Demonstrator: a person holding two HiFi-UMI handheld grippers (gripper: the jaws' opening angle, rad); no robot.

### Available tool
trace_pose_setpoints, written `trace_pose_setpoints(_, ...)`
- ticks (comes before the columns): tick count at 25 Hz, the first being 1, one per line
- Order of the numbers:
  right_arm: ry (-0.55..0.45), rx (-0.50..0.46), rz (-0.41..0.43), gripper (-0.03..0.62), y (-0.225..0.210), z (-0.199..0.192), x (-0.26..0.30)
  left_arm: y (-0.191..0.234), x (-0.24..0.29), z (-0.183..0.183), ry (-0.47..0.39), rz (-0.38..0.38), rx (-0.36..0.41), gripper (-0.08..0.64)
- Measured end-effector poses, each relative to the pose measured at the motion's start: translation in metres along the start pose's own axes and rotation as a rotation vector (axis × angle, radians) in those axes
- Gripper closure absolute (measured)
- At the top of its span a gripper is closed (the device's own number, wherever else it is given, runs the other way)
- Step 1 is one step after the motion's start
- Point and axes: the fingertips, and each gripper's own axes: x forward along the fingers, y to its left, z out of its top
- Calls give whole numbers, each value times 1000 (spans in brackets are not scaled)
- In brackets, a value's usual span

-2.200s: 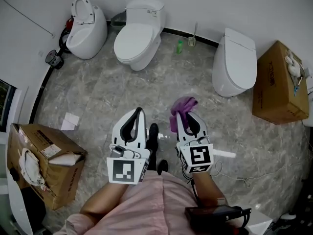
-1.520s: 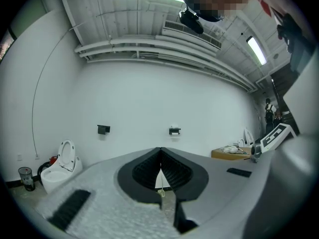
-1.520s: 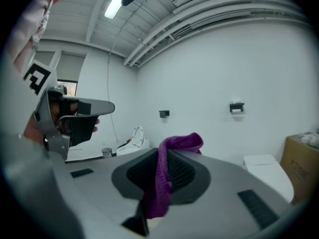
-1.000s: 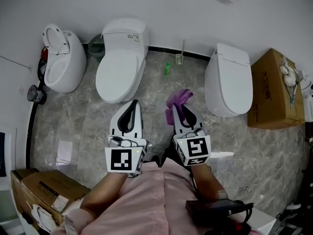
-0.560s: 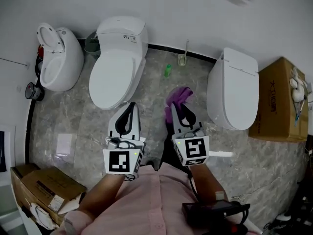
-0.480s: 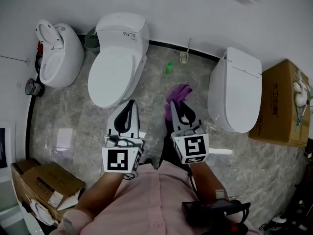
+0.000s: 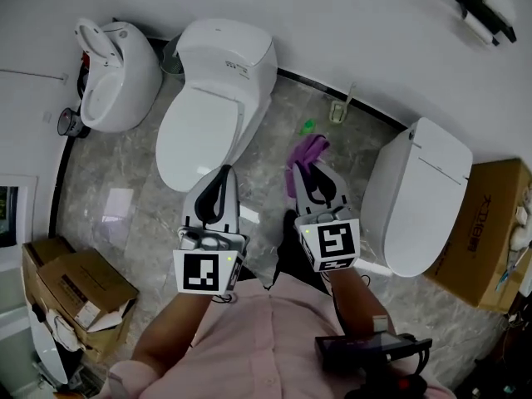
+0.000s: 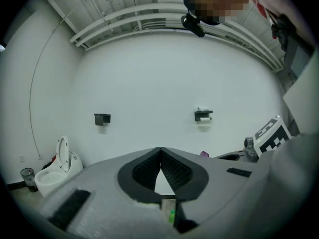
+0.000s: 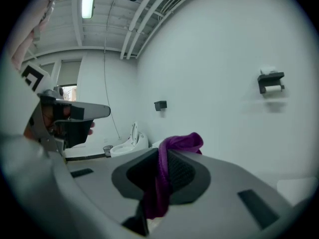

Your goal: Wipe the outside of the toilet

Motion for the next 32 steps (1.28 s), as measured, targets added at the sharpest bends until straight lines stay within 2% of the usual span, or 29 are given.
trace_pose_setpoints(6, -19, -45, 55, 534, -10, 26, 44, 35, 19, 19, -46, 92, 2, 552)
trace_pose_setpoints(9, -35, -69, 58, 534, -9, 34, 65, 51, 25, 24, -78, 106, 5, 552)
trace_pose_setpoints(14, -33, -94, 66, 534, 1, 13, 97, 71, 28, -5, -67, 104, -18, 552)
trace_pose_setpoints(21, -9, -104, 80, 534, 13, -60, 136, 87, 27, -92, -7, 112, -55, 552)
trace_pose_setpoints(27, 25, -100, 90, 532, 21, -143, 155, 90, 23, -179, 42, 105, -87, 552)
trace_pose_setpoints(32, 35, -105, 98, 532, 18, -222, 176, 83, 23, -266, 77, 94, -105, 552)
